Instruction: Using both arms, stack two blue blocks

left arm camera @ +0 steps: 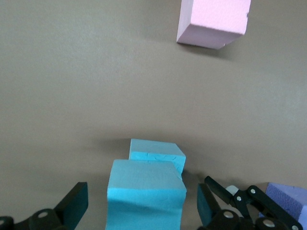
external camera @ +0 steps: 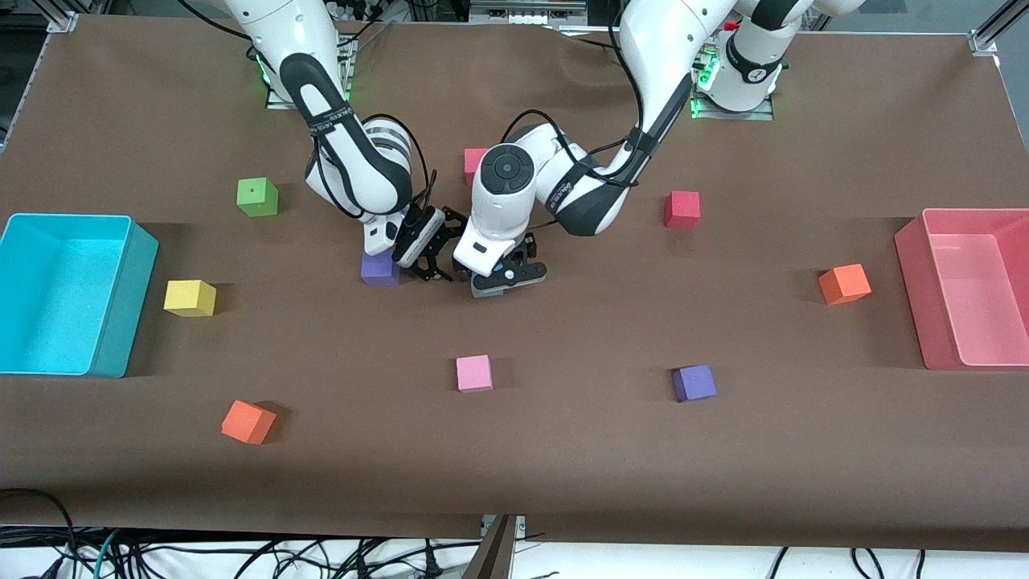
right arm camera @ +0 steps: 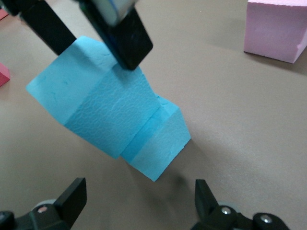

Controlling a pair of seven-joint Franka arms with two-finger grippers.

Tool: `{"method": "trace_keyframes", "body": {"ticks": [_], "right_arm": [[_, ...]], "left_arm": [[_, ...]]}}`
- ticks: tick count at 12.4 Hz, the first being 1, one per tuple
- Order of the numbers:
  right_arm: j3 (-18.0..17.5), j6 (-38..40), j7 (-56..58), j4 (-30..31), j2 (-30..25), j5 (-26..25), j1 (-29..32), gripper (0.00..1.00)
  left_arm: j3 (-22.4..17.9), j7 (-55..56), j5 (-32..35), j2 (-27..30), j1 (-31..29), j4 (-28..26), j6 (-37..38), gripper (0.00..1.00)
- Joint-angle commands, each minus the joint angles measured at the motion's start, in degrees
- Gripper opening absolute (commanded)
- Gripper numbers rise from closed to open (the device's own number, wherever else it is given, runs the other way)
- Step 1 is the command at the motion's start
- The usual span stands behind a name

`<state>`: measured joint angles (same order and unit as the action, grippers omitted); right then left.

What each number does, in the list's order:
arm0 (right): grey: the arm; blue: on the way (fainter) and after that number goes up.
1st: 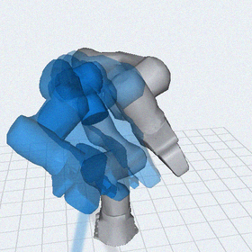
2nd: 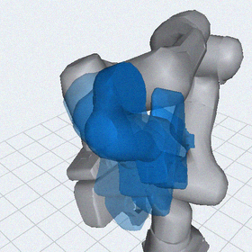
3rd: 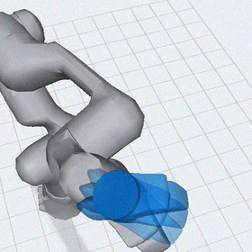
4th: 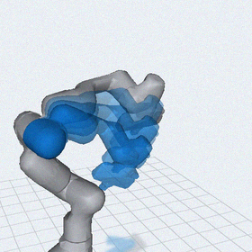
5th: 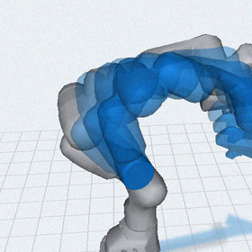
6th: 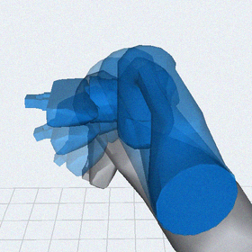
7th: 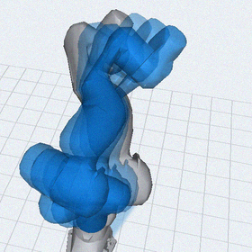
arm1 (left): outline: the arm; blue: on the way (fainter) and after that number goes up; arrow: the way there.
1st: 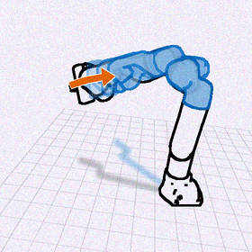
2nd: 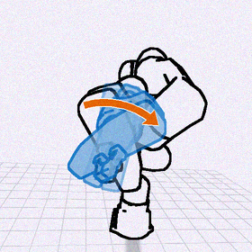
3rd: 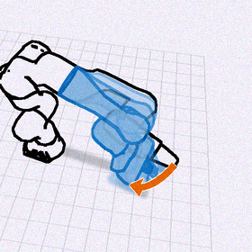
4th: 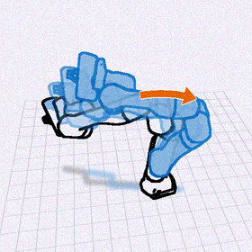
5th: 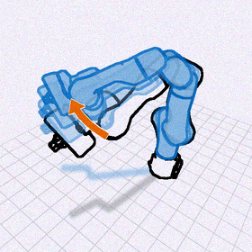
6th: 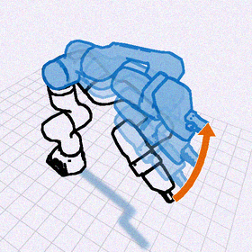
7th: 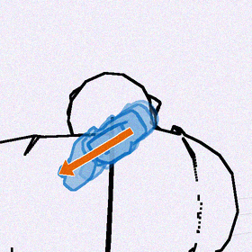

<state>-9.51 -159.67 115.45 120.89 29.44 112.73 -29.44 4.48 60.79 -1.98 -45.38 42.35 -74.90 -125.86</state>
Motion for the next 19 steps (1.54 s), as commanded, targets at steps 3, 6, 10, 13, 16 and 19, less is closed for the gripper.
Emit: {"method": "trace_keyframes", "body": {"ticks": [3, 6, 10, 13, 16, 19], "right_arm": [[-0.07, 0.50, 0.74, 0.92, -1.75, 1.18, -0.17, 1.00], [-0.07, 1.20, -2.58, 4.25, -5.69, 1.09, -0.17, 1.00], [-0.07, 3.74, -12.51, 8.38, -10.35, 1.00, -0.09, 1.00], [-0.16, 5.76, -14.02, 11.20, -10.80, 1.00, -0.17, 1.00], [-0.07, 6.56, -18.59, 11.91, -12.29, -4.14, -0.09, 1.00], [2.56, 13.05, -31.19, 11.39, -14.57, -20.82, 1.58, 1.00]], "left_arm": [[-2.02, -0.14, -0.75, 6.51, -2.00, -1.38, 3.94, 1.00], [1.12, -7.66, -0.84, 16.86, -9.80, -9.35, 8.43, 1.00], [7.38, -20.85, -1.01, 32.60, -26.59, -23.16, 13.00, 1.00], [7.30, -28.34, -1.10, 38.33, -32.75, -23.71, 21.95, 1.00], [6.08, -36.94, -0.93, 42.90, -37.86, -23.28, 28.55, 1.00], [3.70, -41.62, -0.58, 45.81, -39.44, -23.10, 31.29, 1.00]]}}
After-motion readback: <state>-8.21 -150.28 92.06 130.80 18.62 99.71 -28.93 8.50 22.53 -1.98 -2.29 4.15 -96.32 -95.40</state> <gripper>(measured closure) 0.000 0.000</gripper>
